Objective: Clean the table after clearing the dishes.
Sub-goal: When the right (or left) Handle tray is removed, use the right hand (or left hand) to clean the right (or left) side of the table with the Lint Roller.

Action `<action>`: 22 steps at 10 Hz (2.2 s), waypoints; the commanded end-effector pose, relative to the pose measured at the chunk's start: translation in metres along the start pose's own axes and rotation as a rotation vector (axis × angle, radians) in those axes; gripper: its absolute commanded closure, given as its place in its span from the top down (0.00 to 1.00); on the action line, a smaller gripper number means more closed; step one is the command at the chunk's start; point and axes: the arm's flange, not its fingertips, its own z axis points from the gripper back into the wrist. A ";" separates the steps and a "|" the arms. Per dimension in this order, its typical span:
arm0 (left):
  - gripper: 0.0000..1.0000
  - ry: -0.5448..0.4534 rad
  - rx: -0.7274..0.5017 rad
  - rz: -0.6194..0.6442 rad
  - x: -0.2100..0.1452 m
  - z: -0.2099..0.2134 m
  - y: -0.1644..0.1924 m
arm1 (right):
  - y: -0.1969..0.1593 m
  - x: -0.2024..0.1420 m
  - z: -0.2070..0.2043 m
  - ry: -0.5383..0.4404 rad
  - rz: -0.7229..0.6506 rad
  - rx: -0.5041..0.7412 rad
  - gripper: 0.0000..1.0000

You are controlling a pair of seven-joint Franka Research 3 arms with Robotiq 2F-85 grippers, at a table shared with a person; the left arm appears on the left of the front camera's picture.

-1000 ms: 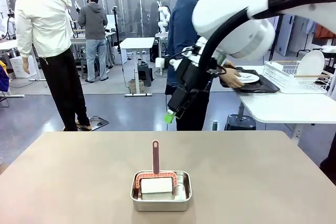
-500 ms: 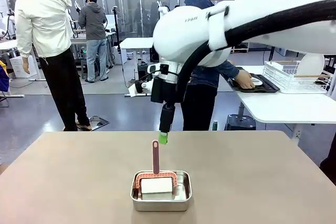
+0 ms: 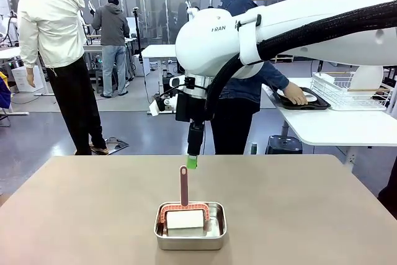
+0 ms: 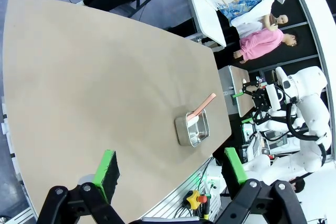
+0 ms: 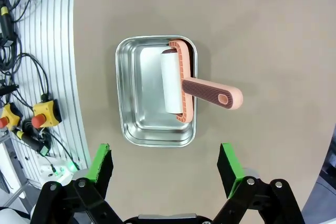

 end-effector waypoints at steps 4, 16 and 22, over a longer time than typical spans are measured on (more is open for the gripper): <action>1.00 0.010 0.002 0.012 -0.002 0.003 -0.005 | -0.007 0.011 -0.004 -0.002 0.014 -0.018 1.00; 1.00 0.010 0.002 0.012 -0.002 0.003 -0.005 | -0.099 0.050 -0.069 0.171 0.015 0.086 1.00; 1.00 0.010 0.002 0.012 -0.002 0.003 -0.005 | -0.097 0.046 -0.096 0.170 -0.005 0.140 1.00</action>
